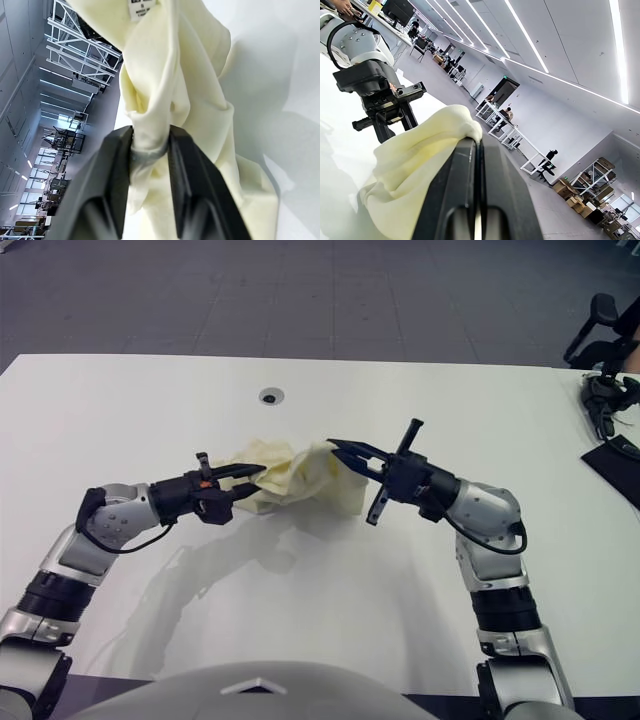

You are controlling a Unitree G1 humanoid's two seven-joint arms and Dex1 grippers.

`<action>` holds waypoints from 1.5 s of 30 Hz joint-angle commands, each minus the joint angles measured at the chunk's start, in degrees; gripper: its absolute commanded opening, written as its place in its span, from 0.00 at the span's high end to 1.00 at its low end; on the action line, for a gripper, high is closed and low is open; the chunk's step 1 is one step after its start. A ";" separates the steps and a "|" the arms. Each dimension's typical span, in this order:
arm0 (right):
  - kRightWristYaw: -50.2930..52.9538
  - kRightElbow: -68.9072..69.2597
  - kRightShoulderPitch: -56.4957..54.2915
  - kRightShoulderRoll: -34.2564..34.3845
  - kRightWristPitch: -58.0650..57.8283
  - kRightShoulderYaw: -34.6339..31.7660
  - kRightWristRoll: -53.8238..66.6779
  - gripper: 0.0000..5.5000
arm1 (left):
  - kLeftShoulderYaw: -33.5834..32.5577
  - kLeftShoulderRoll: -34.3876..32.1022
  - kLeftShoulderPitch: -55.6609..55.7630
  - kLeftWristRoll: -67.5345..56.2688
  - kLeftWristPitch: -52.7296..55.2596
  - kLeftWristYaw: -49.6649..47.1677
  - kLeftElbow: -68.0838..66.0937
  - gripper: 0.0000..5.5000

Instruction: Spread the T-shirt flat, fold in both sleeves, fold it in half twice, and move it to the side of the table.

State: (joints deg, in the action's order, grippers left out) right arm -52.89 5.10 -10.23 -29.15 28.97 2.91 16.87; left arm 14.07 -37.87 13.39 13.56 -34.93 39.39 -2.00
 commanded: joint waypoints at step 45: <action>5.73 -10.62 10.90 -19.57 7.14 4.01 5.78 1.00 | 15.55 -24.20 -6.66 17.63 9.80 -22.41 22.86 0.99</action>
State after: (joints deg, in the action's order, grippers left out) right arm -32.29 -27.71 -15.54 -37.29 43.06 5.68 4.87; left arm 34.11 -50.05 24.53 40.73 -28.30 7.59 -2.75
